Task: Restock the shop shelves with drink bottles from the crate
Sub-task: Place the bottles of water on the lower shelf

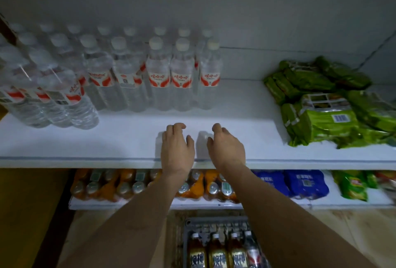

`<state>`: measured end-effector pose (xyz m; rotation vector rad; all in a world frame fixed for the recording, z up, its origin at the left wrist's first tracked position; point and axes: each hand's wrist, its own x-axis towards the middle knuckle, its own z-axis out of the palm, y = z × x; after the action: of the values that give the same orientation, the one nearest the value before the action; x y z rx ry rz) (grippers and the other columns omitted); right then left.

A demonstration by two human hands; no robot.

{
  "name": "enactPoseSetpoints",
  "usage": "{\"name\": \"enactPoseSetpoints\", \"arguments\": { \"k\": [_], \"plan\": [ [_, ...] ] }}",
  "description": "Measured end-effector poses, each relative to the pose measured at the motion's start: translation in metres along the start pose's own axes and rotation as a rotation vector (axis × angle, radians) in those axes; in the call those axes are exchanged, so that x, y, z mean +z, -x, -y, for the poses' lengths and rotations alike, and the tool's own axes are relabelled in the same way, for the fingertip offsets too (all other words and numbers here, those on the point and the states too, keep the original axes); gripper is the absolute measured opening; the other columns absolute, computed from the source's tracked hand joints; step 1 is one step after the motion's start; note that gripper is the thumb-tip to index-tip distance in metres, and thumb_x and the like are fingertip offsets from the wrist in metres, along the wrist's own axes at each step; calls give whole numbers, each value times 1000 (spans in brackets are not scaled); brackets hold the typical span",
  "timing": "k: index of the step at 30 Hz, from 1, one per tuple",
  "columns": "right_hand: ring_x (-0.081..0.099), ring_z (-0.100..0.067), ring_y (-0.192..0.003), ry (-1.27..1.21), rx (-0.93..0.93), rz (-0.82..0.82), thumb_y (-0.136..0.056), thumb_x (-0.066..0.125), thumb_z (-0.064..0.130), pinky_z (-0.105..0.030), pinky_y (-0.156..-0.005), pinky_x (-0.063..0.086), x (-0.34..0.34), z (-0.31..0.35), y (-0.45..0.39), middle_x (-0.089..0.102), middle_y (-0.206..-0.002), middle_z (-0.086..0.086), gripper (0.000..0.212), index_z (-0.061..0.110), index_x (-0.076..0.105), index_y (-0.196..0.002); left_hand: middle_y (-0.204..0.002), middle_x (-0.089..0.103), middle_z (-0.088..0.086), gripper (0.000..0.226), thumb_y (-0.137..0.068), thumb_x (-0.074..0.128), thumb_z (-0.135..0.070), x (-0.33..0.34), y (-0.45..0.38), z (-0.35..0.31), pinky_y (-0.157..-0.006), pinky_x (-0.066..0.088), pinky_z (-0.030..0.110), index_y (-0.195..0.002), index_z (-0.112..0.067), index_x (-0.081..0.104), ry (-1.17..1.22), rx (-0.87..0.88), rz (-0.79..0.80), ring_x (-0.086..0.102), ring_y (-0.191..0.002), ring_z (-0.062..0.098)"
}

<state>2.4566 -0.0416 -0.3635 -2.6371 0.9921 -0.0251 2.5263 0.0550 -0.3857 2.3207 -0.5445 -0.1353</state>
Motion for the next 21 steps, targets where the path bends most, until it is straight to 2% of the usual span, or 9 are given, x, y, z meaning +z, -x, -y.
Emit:
{"name": "enactPoseSetpoints", "arguments": {
  "k": [3, 6, 9, 11, 13, 15, 17, 21],
  "plan": [
    [62, -24, -95, 44, -91, -21, -105, 40, 23, -33, -73, 50, -1, -36, 29, 62, -114, -5, 22, 16, 46, -125, -124, 56, 2, 25, -99, 54, -16, 13, 37, -7, -97, 43, 32, -124, -15, 56, -116, 185, 68, 49, -115, 19],
    [57, -23, -103, 35, -151, 33, -104, 41, 29, -31, -71, 44, 3, -79, 58, 60, -116, -4, 23, 16, 48, -122, -125, 55, -3, 26, -100, 50, -24, 34, 70, -11, -101, 39, 31, -126, -21, 55, -257, 348, 226, 44, -119, 17],
    [51, -22, -116, 36, -182, 143, -103, 42, 37, -36, -82, 48, 12, -120, 87, 55, -126, -3, 34, 17, 49, -130, -123, 56, -3, 27, -100, 48, -28, 49, 93, -9, -101, 41, 35, -123, -21, 58, -353, 403, 281, 42, -122, 19],
    [48, -22, -118, 47, -155, 199, -103, 41, 43, -37, -90, 47, 20, -143, 104, 52, -128, -2, 40, 19, 46, -135, -123, 55, 0, 27, -100, 47, -23, 55, 107, -4, -100, 42, 37, -123, -17, 59, -369, 475, 345, 47, -119, 20],
    [48, -21, -116, 36, -102, 235, -102, 39, 49, -37, -92, 45, 30, -165, 120, 51, -126, -2, 44, 21, 42, -137, -130, 53, 0, 32, -101, 46, -24, 65, 124, 0, -106, 40, 39, -131, -17, 56, -412, 557, 465, 47, -125, 21],
    [48, -20, -119, 36, -43, 274, -101, 37, 53, -39, -97, 45, 41, -185, 136, 50, -130, 0, 48, 24, 39, -139, -141, 47, -2, 39, -103, 44, -29, 78, 142, 6, -111, 35, 37, -141, -20, 48, -460, 519, 596, 40, -134, 18],
    [44, -20, -126, 41, 5, 315, -101, 37, 53, -41, -104, 42, 51, -201, 151, 45, -138, -2, 53, 23, 35, -144, -148, 43, -5, 46, -103, 42, -37, 92, 159, 13, -114, 31, 36, -147, -23, 40, -497, 421, 659, 35, -139, 16],
    [39, -22, -135, -16, 95, 379, -100, 38, 55, -43, -112, 38, 70, -238, 177, 40, -147, -3, 59, 22, 31, -149, -159, 33, -2, 59, -102, 37, -52, 129, 193, 21, -121, 21, 41, -154, -24, 30, -583, 261, 833, 21, -148, 20]
  ]
}}
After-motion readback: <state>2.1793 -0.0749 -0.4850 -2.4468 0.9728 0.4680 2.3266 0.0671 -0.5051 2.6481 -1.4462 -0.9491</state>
